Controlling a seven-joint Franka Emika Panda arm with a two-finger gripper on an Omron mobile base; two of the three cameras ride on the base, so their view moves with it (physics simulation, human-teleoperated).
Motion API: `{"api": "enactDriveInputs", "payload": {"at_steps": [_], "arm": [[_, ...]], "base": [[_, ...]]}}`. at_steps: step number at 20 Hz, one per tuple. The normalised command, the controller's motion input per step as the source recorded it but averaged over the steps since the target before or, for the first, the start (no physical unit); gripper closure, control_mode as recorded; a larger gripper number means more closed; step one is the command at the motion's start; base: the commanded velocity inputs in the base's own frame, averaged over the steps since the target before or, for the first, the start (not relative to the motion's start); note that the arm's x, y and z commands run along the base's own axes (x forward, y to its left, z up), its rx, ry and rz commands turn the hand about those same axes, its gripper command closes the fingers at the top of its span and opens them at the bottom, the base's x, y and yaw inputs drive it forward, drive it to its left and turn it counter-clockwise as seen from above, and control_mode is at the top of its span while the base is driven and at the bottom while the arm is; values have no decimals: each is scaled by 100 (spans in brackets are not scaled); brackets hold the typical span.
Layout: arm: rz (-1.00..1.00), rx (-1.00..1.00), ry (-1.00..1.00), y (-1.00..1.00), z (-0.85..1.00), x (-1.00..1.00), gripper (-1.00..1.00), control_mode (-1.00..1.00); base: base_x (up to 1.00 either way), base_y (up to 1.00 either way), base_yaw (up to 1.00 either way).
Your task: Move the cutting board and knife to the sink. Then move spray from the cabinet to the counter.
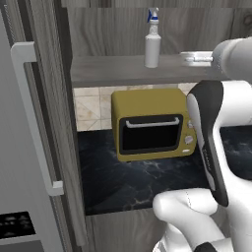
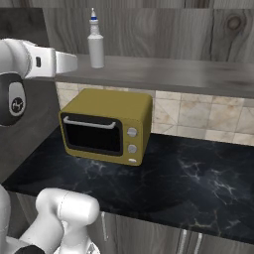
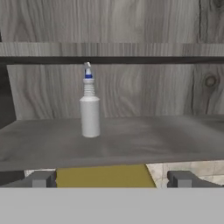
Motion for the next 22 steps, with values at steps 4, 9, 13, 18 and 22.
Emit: {"api": "enactDriveInputs", "payload": {"at_steps": [4, 9, 13, 18, 22], "arm": [[0, 1, -5, 0, 13, 24, -100, -100], [0, 5, 4, 2, 18, 23, -100, -100], [0, 3, 6, 12, 7, 19, -100, -100], [0, 2, 0, 10, 0, 26, -100, -100], [0, 1, 0, 5, 0, 34, -100, -100]], "base": [[0, 0, 0], [0, 0, 0], [0, 0, 0], [0, 0, 0], [0, 0, 0]]}}
